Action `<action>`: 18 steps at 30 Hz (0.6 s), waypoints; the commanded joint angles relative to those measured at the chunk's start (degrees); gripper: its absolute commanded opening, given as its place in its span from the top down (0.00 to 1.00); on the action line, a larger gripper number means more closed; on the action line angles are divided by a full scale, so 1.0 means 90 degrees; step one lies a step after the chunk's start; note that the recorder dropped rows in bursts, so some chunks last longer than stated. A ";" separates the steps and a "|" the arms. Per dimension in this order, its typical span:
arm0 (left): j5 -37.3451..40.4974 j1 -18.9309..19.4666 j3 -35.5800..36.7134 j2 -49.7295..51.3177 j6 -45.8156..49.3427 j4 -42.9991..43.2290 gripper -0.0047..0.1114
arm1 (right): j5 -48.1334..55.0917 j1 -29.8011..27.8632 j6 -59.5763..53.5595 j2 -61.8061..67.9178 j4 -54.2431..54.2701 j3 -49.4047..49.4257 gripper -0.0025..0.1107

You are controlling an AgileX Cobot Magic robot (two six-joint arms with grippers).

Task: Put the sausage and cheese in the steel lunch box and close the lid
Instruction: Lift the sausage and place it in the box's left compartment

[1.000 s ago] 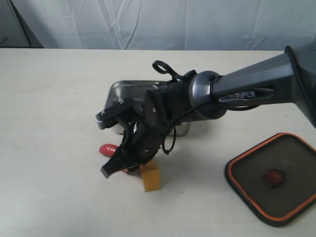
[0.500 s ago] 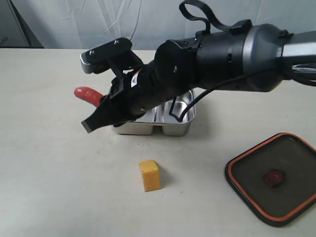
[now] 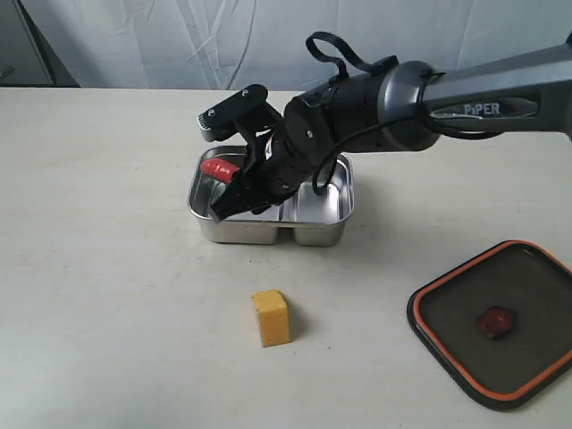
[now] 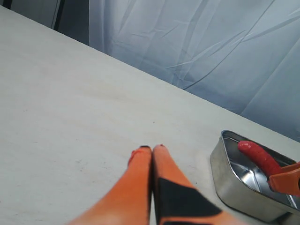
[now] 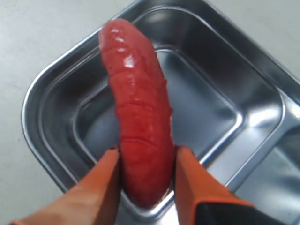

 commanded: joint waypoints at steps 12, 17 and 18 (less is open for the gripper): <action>-0.0021 -0.0013 0.0026 -0.0037 0.0014 0.0034 0.96 | 0.0026 -0.0027 0.0062 0.0031 -0.0033 -0.0262 0.47; -0.0023 -0.0013 0.0026 -0.0037 0.0026 0.0034 0.96 | 0.0898 -0.0027 0.0534 -0.0514 0.0071 -0.0322 0.48; -0.0023 -0.0013 0.0026 -0.0037 0.0026 0.0034 0.96 | 0.1203 -0.0027 0.0532 -0.0639 0.0176 -0.0322 0.48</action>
